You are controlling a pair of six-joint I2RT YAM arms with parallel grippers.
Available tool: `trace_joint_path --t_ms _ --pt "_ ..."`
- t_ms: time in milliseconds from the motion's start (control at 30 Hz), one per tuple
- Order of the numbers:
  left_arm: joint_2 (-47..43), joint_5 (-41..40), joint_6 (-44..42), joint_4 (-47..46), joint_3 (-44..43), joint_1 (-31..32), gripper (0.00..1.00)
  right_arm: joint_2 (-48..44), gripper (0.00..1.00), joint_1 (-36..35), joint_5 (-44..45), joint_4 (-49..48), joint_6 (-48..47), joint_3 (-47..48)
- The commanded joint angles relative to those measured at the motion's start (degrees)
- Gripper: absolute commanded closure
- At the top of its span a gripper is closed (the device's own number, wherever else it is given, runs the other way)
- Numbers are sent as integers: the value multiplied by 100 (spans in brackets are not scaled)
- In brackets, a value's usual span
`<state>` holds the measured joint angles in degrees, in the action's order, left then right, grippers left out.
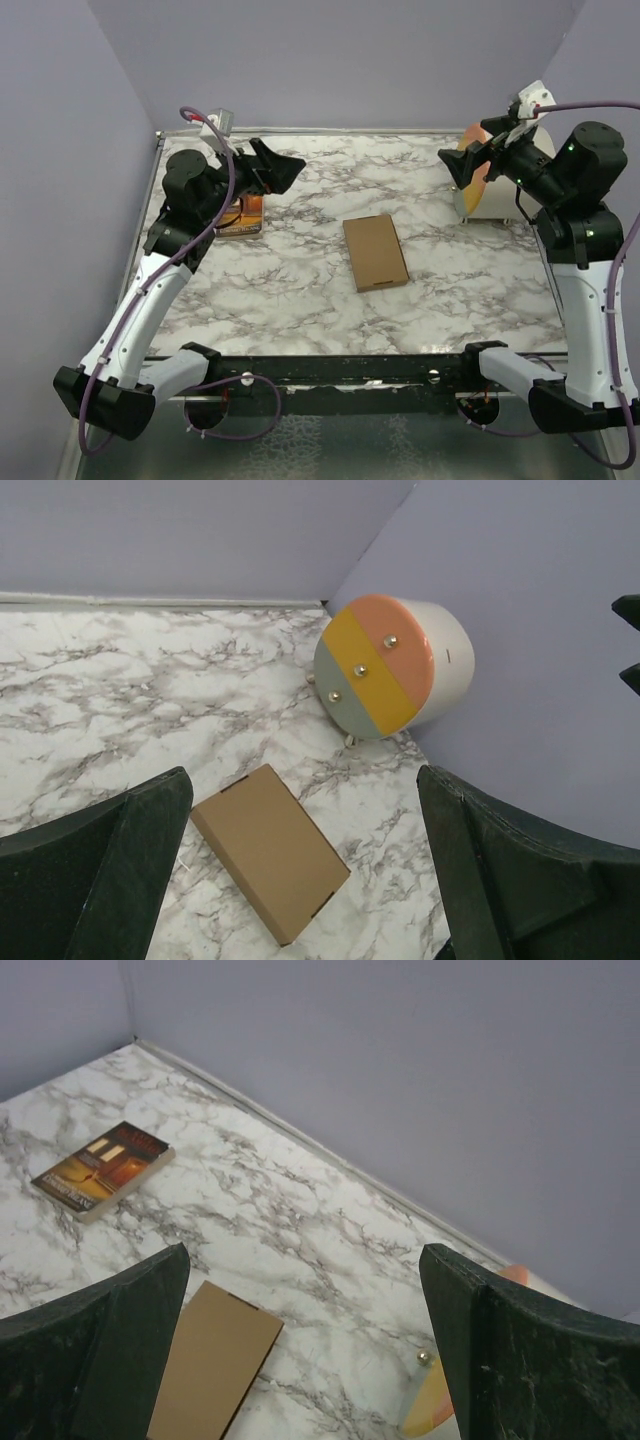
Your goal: Fold the paper box
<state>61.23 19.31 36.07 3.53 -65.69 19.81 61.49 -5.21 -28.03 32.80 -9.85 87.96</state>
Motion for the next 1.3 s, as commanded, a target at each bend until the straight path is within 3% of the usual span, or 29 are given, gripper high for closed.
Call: trace_joint_path --t_ms 0,233,1267 --pt "-70 108 -213 445 -459 -38 1 -30 0 111 -173 263 184 451" --pt "-107 68 -300 650 -863 -33 1 -45 0 194 54 365 70 501" --pt "-502 -94 -496 880 -832 -35 1 -224 0 240 202 210 1026 432"
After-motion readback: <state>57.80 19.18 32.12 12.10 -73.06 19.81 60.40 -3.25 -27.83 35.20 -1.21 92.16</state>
